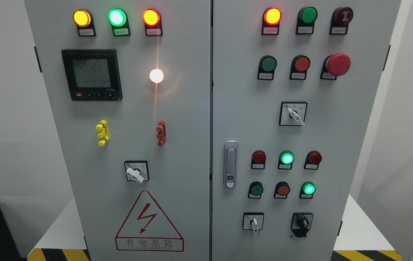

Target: Flip black knob to close circuit

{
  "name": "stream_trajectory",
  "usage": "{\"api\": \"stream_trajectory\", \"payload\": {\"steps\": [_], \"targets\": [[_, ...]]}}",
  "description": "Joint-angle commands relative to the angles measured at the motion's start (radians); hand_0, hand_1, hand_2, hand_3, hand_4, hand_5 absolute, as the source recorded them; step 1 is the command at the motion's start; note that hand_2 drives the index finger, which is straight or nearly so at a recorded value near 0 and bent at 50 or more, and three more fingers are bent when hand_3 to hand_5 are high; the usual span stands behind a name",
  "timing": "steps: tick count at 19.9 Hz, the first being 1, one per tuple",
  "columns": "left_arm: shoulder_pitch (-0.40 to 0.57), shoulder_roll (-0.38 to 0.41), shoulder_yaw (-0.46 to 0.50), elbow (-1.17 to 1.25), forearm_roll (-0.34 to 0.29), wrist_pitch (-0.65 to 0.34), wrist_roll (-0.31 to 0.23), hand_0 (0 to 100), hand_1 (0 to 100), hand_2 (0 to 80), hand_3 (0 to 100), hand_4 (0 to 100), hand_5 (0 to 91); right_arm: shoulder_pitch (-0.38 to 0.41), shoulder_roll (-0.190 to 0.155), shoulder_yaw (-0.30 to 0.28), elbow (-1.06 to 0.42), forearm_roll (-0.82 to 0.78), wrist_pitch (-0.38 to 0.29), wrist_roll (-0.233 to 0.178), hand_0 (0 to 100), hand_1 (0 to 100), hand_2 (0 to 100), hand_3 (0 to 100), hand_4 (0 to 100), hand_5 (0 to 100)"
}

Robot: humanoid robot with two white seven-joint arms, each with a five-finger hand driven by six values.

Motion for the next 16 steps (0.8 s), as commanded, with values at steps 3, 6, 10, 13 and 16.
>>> {"api": "stream_trajectory", "payload": {"steps": [3,6,10,13,16], "targets": [[0.0,0.0,0.0,0.0,0.0,0.0,0.001,12,56,0.0,0,0,0.0,0.011,0.002,-0.024,-0.438,0.247,0.012,-0.045,0,12,80,92,78,69],[0.0,0.0,0.0,0.0,0.0,0.0,0.001,12,56,0.0,0,0,0.0,0.014,0.002,-0.016,-0.533,0.265,0.014,-0.051,0,12,82,94,80,71],[0.0,0.0,0.0,0.0,0.0,0.0,0.001,12,56,0.0,0,0,0.0,0.011,0.004,-0.031,-0.656,0.391,0.014,-0.051,0,12,84,96,81,73],[0.0,0.0,0.0,0.0,0.0,0.0,0.001,12,56,0.0,0,0,0.0,-0.011,0.007,-0.03,-0.71,0.428,0.021,-0.048,0,13,85,97,82,74],[0.0,0.0,0.0,0.0,0.0,0.0,0.001,12,56,0.0,0,0,0.0,-0.024,-0.001,0.008,-0.768,0.433,0.079,-0.046,0,13,85,98,82,75]]}}
